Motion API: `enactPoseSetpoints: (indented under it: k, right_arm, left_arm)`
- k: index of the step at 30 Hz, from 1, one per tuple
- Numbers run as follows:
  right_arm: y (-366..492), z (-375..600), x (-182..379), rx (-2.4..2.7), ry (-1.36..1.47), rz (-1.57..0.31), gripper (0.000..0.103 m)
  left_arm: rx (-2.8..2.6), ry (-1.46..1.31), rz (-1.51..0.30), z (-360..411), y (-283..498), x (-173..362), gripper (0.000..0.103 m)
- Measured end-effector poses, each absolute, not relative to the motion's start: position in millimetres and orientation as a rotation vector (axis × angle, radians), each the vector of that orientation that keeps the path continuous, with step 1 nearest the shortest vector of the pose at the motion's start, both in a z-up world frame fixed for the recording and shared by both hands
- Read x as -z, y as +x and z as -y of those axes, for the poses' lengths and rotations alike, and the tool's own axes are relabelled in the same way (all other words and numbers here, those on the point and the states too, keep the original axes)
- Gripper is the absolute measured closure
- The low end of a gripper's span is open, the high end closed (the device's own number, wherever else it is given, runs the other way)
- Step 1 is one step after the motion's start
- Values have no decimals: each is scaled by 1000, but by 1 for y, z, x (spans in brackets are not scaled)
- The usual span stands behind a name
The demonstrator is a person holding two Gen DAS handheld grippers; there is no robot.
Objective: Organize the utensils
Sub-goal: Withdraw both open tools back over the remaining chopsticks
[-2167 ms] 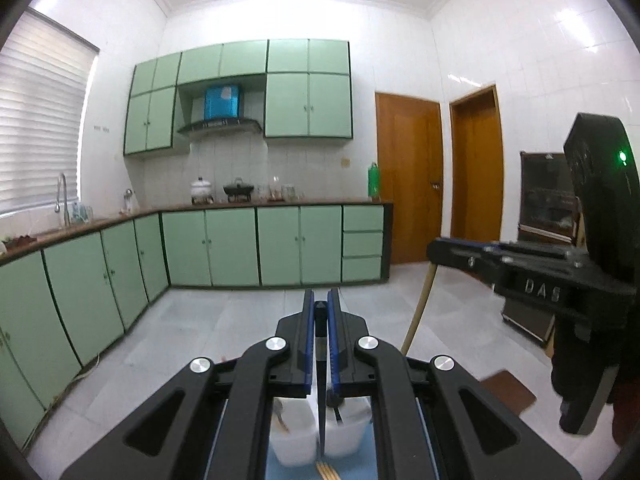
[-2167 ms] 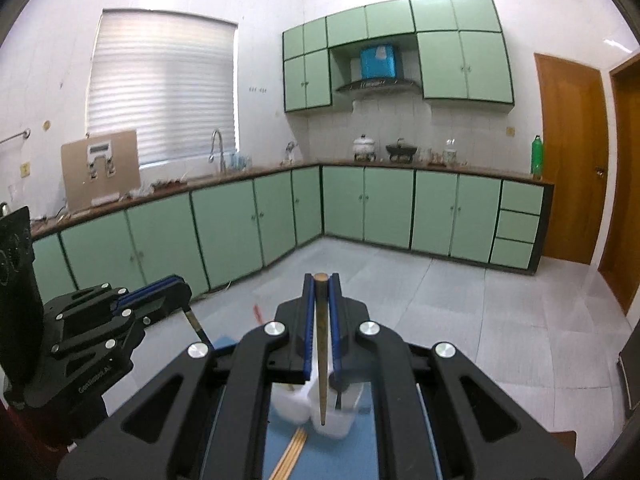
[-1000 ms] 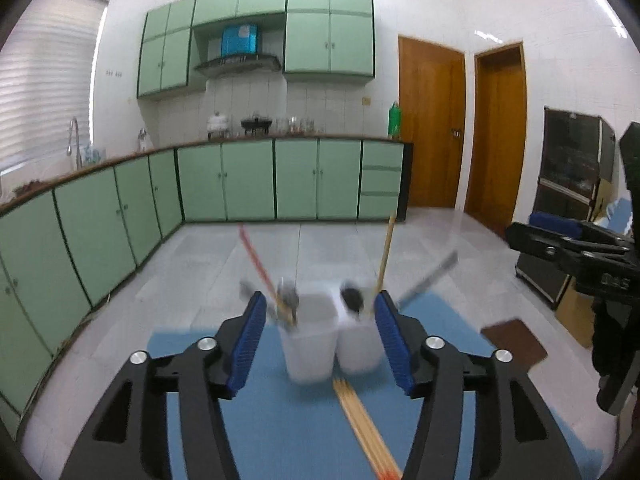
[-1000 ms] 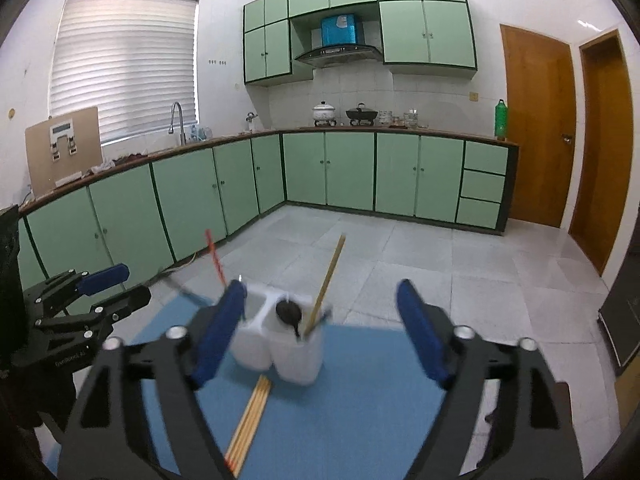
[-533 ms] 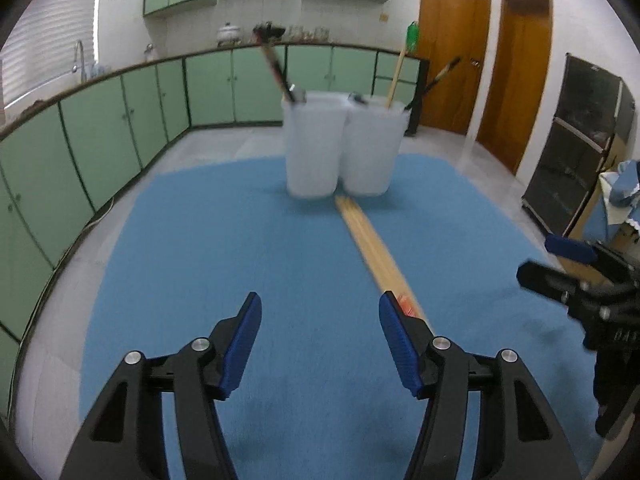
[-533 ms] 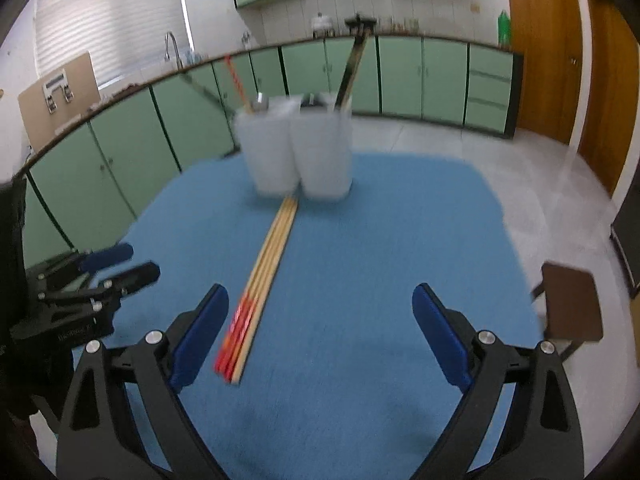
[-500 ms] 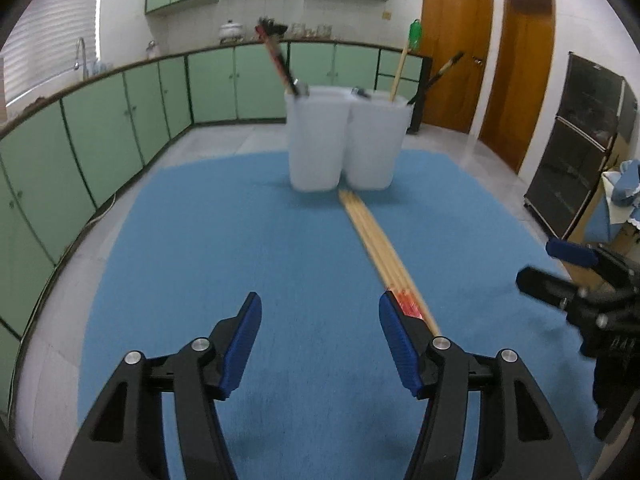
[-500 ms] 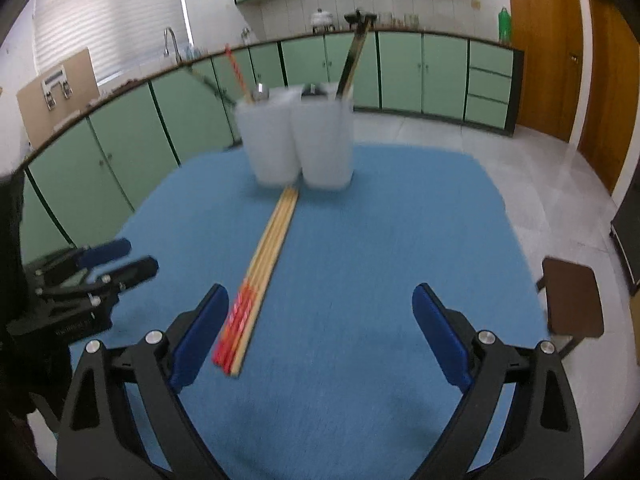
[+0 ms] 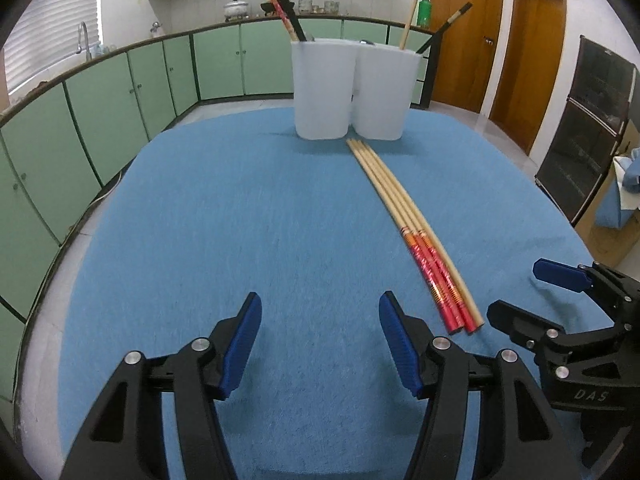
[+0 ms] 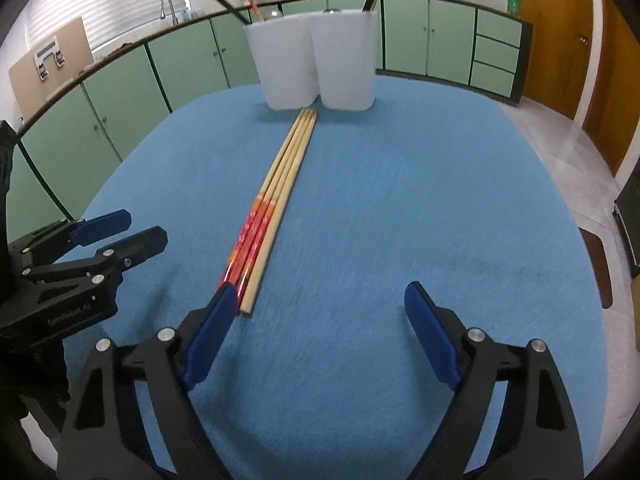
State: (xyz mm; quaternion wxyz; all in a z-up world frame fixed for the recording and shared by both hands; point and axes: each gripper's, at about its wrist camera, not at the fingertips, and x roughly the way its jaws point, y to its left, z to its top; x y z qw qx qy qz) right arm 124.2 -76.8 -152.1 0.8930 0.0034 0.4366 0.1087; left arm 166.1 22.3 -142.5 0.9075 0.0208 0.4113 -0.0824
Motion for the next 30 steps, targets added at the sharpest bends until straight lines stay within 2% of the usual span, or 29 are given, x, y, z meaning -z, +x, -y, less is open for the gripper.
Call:
enactPoseSetpoints:
  k: [15,20,21,29,30]
  right_arm:
    - [127,81,154,-167,-33,-918,28]
    - [117,78,154,-236,12,-912,45]
    - [116,76,155,-245,14,-912,53]
    - [120,65,154,-253,-14,-903,75]
    - [121,64,155,-257,-13,-904,84]
  left_arm:
    - [173,34,-865,-20,169,149,43]
    - [170,33,-866,-21,167,150,43]
    - [170,33,-866,-21,167,150,43]
    - [172,37,-866,-20,166,150,43]
    - [173,38,-866,-19,166,150,43]
